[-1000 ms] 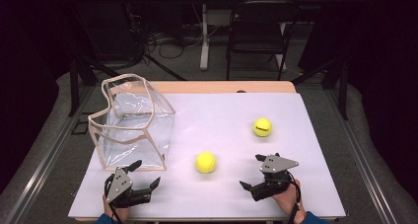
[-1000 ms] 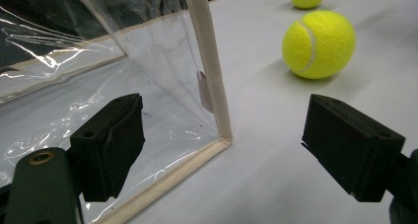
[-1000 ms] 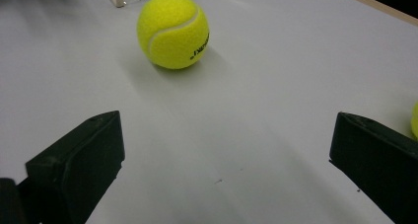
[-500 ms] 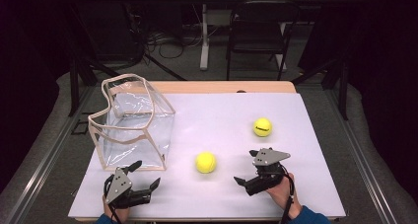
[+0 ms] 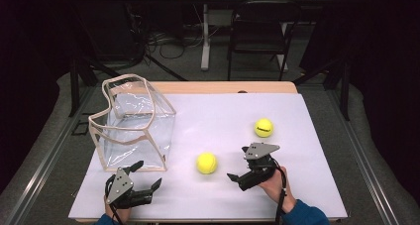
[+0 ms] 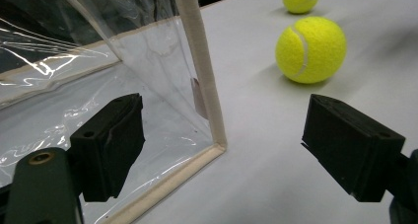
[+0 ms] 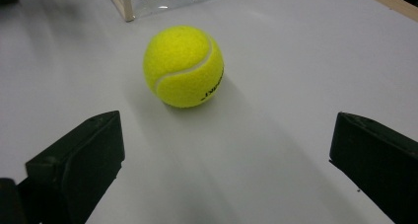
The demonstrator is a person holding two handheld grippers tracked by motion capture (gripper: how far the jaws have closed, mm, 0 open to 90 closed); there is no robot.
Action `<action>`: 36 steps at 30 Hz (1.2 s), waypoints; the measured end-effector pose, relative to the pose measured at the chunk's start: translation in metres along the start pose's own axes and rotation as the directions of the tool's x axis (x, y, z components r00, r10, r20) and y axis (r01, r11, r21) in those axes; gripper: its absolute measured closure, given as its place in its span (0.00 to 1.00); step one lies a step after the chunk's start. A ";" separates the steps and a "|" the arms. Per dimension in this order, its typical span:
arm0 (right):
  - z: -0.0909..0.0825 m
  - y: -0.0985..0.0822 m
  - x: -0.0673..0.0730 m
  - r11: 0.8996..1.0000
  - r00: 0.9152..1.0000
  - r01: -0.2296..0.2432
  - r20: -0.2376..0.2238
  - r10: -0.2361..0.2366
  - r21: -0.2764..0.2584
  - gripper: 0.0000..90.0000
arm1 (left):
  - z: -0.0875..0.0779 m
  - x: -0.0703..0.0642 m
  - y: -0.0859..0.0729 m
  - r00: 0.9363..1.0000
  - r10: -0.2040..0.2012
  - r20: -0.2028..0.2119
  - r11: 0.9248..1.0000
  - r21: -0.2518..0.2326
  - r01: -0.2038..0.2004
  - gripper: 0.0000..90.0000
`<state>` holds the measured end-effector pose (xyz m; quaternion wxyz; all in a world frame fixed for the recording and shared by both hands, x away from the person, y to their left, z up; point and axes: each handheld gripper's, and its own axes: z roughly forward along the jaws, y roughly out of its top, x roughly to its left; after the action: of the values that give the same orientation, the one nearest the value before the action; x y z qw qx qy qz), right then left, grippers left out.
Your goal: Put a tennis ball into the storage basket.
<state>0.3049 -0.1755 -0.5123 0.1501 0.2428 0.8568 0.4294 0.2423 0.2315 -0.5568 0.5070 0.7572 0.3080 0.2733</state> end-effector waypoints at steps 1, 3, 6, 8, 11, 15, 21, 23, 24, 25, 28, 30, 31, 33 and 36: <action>0.002 0.002 0.000 1.000 1.000 0.000 -0.002 0.000 0.000 0.00 | 0.000 0.000 0.000 1.000 0.001 0.001 1.000 0.000 -0.001 0.18; 0.005 0.007 0.001 1.000 1.000 0.002 -0.012 -0.002 0.003 0.00 | 0.000 0.000 0.000 1.000 -0.002 0.002 1.000 -0.004 0.002 0.18; 0.007 0.011 0.002 1.000 1.000 0.001 -0.020 -0.001 0.007 0.00 | 0.001 0.001 0.001 1.000 0.003 0.007 1.000 0.000 -0.003 0.18; 0.009 0.015 0.002 1.000 1.000 0.003 -0.030 -0.003 0.006 0.00 | 0.002 0.000 0.001 1.000 0.003 0.006 1.000 0.000 -0.003 0.18; 0.012 0.021 0.003 1.000 0.999 0.006 -0.036 -0.005 0.007 0.00 | 0.003 0.000 0.001 1.000 0.009 0.010 1.000 0.000 -0.009 0.18; 0.017 0.025 0.004 1.000 0.999 0.013 -0.044 -0.012 0.019 0.00 | 0.003 -0.001 0.002 1.000 0.008 0.008 1.000 0.003 -0.008 0.18; 0.022 0.028 0.004 0.999 0.998 0.014 -0.054 -0.012 0.033 0.00 | 0.004 -0.001 0.001 1.000 -0.001 0.008 1.000 0.007 0.001 0.18; 0.024 0.029 0.004 0.999 0.998 0.019 -0.055 -0.017 0.039 0.00 | 0.004 -0.001 0.001 1.000 -0.002 0.008 1.000 0.003 0.002 0.18; 0.026 0.030 0.004 0.999 0.998 0.020 -0.056 -0.018 0.041 0.00 | 0.004 0.000 0.001 1.000 0.000 0.007 1.000 0.005 0.000 0.18; 0.027 0.031 0.004 0.999 0.998 0.020 -0.061 -0.017 0.043 0.00 | 0.004 0.000 0.001 1.000 0.001 0.007 1.000 0.008 -0.001 0.18; 0.031 0.035 0.005 0.998 0.998 0.028 -0.065 -0.024 0.049 0.00 | 0.004 0.000 0.001 1.000 0.001 0.005 1.000 0.008 -0.001 0.18; 0.035 0.038 0.005 0.998 0.997 0.036 -0.072 -0.032 0.056 0.00 | 0.004 0.000 0.001 1.000 0.002 0.005 1.000 0.008 -0.002 0.18; 0.036 0.039 0.005 0.998 0.997 0.042 -0.073 -0.037 0.056 0.00 | 0.004 0.000 0.001 1.000 0.004 0.006 1.000 0.008 -0.004 0.18; 0.037 0.040 0.006 0.997 0.997 0.041 -0.073 -0.037 0.059 0.00 | 0.004 -0.001 0.001 1.000 0.009 0.008 1.000 0.007 -0.009 0.18; 0.039 0.044 0.006 0.998 0.996 0.038 -0.081 -0.033 0.057 0.00 | 0.005 0.000 0.001 1.000 0.005 0.004 1.000 0.013 -0.005 0.18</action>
<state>0.3306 -0.1237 -0.4993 0.1162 0.2145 0.8786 0.4106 0.2458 0.2281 -0.5576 0.5021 0.7617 0.3068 0.2712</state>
